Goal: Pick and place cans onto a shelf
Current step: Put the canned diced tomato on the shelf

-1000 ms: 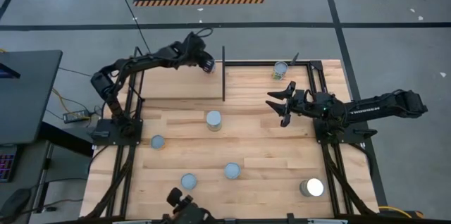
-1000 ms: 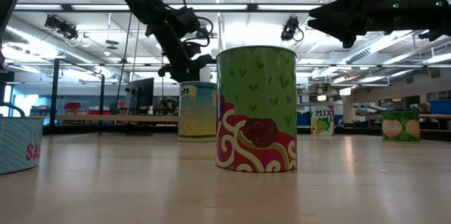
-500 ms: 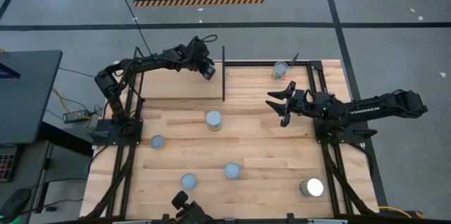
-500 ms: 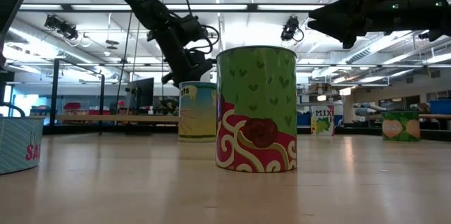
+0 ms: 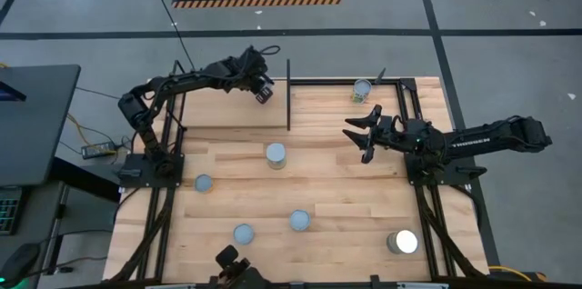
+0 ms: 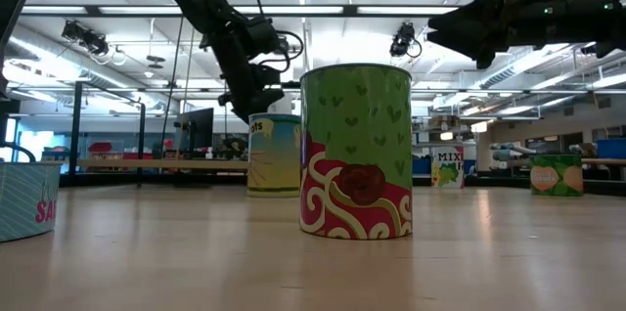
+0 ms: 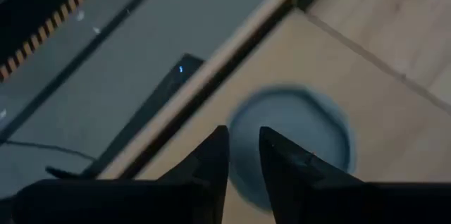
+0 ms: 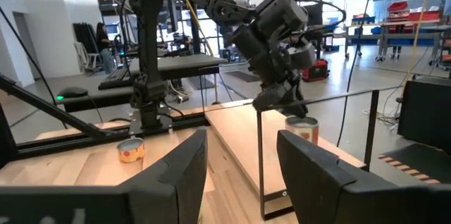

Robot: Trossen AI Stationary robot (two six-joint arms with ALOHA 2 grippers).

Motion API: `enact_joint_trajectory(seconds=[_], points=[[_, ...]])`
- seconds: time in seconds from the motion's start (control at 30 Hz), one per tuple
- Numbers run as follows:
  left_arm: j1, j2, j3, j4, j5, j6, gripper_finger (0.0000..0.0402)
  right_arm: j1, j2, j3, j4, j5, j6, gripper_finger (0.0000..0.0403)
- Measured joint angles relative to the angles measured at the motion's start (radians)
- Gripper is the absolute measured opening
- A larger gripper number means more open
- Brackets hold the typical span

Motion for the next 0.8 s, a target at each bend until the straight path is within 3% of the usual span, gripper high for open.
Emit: enact_joint_trajectory(seconds=[0.2,0.53,0.8], points=[[-0.008,0.0,0.0,0.067,0.005,-0.014,0.0087,0.0,0.0,0.0,0.0,0.001,0.0,0.0181],[-0.009,0.0,0.0,-0.07,0.009,-0.101,0.0087,0.0,0.0,0.0,-0.006,0.0,0.0,0.0181],[-0.015,0.001,0.0,0.011,0.011,-0.1,0.0087,0.0,0.0,0.0,-0.006,0.0,0.0,0.0181]])
